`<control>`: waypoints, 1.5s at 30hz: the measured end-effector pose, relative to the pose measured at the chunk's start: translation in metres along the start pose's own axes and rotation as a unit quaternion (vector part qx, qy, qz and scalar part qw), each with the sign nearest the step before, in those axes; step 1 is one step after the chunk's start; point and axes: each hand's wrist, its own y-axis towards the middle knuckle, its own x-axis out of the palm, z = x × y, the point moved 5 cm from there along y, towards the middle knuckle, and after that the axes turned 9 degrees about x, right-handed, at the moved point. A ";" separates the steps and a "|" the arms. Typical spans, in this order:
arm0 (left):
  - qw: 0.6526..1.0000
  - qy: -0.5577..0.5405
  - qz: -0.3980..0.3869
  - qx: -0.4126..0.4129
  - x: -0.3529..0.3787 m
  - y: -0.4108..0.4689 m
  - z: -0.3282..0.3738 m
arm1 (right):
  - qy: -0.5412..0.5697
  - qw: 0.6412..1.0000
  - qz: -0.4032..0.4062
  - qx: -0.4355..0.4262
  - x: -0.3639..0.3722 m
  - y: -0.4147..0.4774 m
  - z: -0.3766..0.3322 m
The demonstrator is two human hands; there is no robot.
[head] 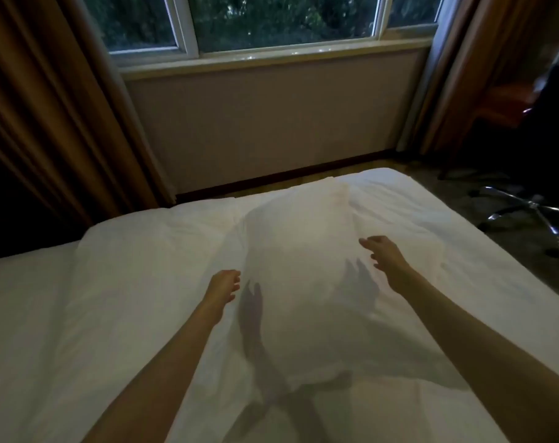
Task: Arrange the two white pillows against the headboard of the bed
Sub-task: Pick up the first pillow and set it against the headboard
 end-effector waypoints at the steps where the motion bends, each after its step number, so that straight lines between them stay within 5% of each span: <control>1: 1.000 0.001 0.005 0.001 0.004 0.008 0.000 | 0.001 1.000 -0.002 0.001 0.002 0.011 -0.003; 10: 0.997 0.054 0.010 -0.046 0.036 0.093 -0.004 | -0.058 0.996 -0.041 0.049 0.042 0.105 -0.020; 22: 0.989 -0.011 -0.100 -0.109 0.067 0.171 -0.043 | -0.125 0.981 -0.024 0.149 0.056 0.164 0.013; 31: 0.990 -0.035 -0.118 -0.065 0.096 0.177 -0.026 | -0.049 0.993 -0.058 0.094 0.064 0.161 0.002; 34: 0.991 -0.029 -0.086 -0.095 0.089 0.174 -0.034 | -0.031 0.994 -0.067 0.075 0.069 0.154 -0.007; 38: 0.989 0.120 -0.024 -0.084 0.071 0.171 -0.047 | -0.027 0.994 -0.088 0.052 0.077 0.139 -0.017; 45: 0.985 0.155 0.066 -0.041 0.052 0.133 -0.021 | 0.005 0.989 -0.142 0.050 0.070 0.098 -0.028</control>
